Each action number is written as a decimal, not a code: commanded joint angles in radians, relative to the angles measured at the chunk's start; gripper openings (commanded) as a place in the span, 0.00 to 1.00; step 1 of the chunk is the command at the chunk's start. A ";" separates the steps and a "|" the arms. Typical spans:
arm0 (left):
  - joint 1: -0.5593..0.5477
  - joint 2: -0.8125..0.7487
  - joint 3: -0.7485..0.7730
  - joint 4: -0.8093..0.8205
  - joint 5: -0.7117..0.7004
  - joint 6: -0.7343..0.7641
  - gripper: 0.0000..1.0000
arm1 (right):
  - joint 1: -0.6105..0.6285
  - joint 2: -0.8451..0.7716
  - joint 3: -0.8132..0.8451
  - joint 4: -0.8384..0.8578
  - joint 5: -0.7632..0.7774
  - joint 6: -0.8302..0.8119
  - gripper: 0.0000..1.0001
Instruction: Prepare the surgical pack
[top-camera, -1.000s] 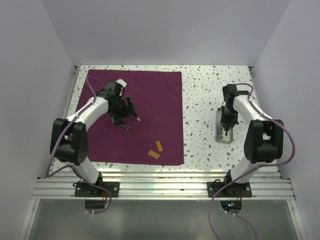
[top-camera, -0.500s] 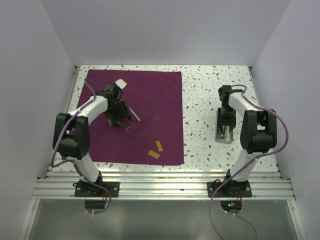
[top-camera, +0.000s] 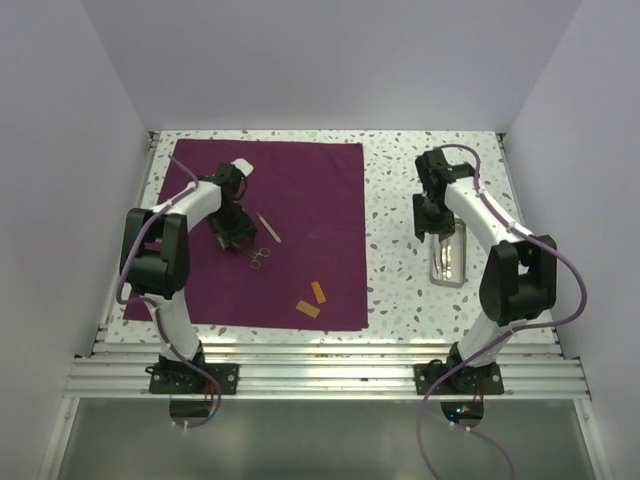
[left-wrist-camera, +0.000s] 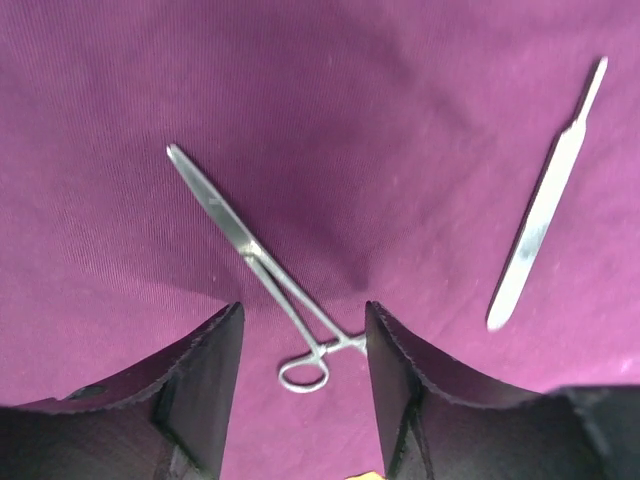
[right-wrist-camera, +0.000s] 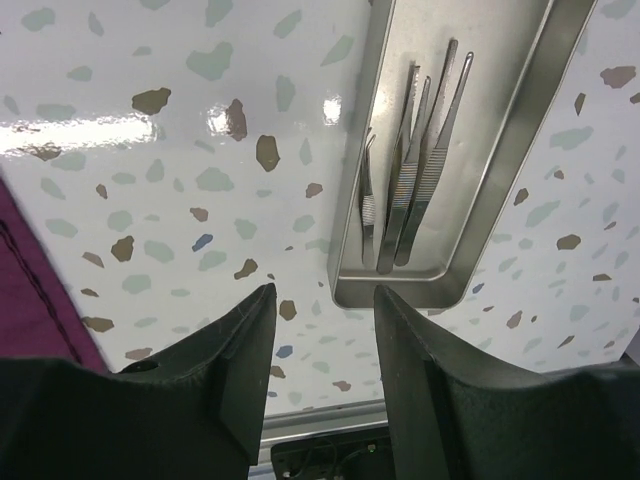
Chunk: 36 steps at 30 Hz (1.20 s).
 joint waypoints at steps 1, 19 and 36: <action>0.008 0.031 0.072 -0.052 -0.052 -0.059 0.55 | -0.003 -0.029 -0.009 -0.006 -0.020 -0.007 0.48; 0.008 0.106 0.074 -0.102 -0.065 -0.127 0.38 | 0.013 -0.015 0.008 0.017 -0.085 -0.012 0.48; 0.008 0.057 0.061 -0.049 -0.020 -0.058 0.00 | 0.122 0.019 0.118 0.024 -0.163 0.022 0.48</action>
